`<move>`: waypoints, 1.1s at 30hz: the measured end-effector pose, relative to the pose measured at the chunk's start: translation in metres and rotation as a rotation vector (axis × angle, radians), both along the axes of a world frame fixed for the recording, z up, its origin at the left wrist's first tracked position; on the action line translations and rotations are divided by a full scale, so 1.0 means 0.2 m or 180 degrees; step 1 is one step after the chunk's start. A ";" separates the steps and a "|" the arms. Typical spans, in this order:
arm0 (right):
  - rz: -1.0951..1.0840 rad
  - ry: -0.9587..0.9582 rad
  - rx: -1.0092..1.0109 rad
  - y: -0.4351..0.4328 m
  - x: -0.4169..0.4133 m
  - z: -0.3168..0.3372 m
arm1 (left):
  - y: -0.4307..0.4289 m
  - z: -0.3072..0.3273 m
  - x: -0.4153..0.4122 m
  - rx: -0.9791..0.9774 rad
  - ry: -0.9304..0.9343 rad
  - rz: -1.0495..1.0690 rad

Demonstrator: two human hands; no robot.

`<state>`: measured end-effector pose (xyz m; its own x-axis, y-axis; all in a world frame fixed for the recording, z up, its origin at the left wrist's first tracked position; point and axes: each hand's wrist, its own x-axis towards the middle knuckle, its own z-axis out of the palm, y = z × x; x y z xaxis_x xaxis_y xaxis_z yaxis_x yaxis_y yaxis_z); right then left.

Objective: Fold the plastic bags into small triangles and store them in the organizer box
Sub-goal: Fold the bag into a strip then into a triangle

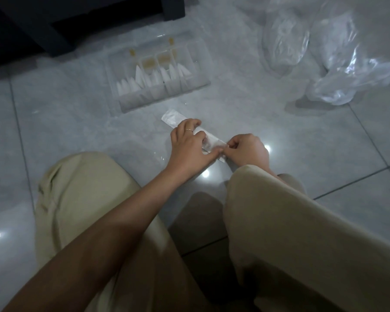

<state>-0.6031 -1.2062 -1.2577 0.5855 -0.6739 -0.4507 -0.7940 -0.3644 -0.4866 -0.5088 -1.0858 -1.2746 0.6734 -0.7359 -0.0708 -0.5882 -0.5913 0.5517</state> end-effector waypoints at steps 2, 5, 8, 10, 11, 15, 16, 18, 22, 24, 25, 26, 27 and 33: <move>-0.0023 -0.0010 -0.0033 0.01 0.00 0.01 | 0.00 -0.01 -0.01 -0.0042 -0.0073 -0.0024; -0.0069 0.0029 -0.0139 0.02 0.01 0.01 | -0.01 0.00 -0.03 -0.0009 -0.0008 0.0058; -0.0011 0.0109 -0.0263 0.02 0.01 0.01 | -0.01 0.01 -0.02 0.0017 -0.0016 0.0129; 0.0047 0.0084 -0.0246 0.02 0.01 0.01 | 0.00 0.00 0.00 0.0028 -0.0081 0.0104; 0.0080 0.0058 -0.0231 0.02 0.01 0.02 | 0.00 -0.01 0.00 0.0022 -0.0109 0.0097; 0.0149 0.0001 -0.0287 0.01 0.01 0.02 | 0.00 0.00 -0.02 -0.0040 -0.0181 0.0130; 0.0171 0.0019 -0.0317 0.01 0.01 0.02 | 0.00 0.01 -0.02 -0.0028 -0.0107 0.0146; 0.0182 0.0049 -0.0360 0.02 0.02 0.02 | 0.00 0.02 -0.02 0.0073 0.0025 0.0134; 0.0074 0.0102 -0.0422 0.03 0.03 0.03 | 0.00 0.02 -0.01 0.0401 0.0045 -0.0095; 0.0155 0.0147 -0.0452 0.03 0.03 0.03 | 0.00 0.01 0.00 0.0304 -0.0088 -0.0064; 0.0208 0.0129 -0.0465 0.03 0.03 0.02 | 0.00 0.00 0.01 0.0221 -0.0159 -0.0008; 0.0250 0.0076 -0.0467 0.03 0.03 0.02 | 0.00 0.00 0.02 0.0145 -0.0195 0.0060; 0.0282 0.0000 -0.0453 0.02 0.02 0.02 | 0.00 -0.01 0.02 0.0088 -0.0186 0.0123; 0.0748 -0.0243 0.0018 -0.08 -0.04 -0.01 | -0.01 -0.02 0.04 -0.0120 -0.0052 0.0308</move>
<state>-0.6104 -1.2216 -1.2587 0.7583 -0.5127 -0.4025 -0.6486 -0.5319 -0.5444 -0.5009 -1.0869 -1.2779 0.7422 -0.6694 -0.0328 -0.5385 -0.6247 0.5655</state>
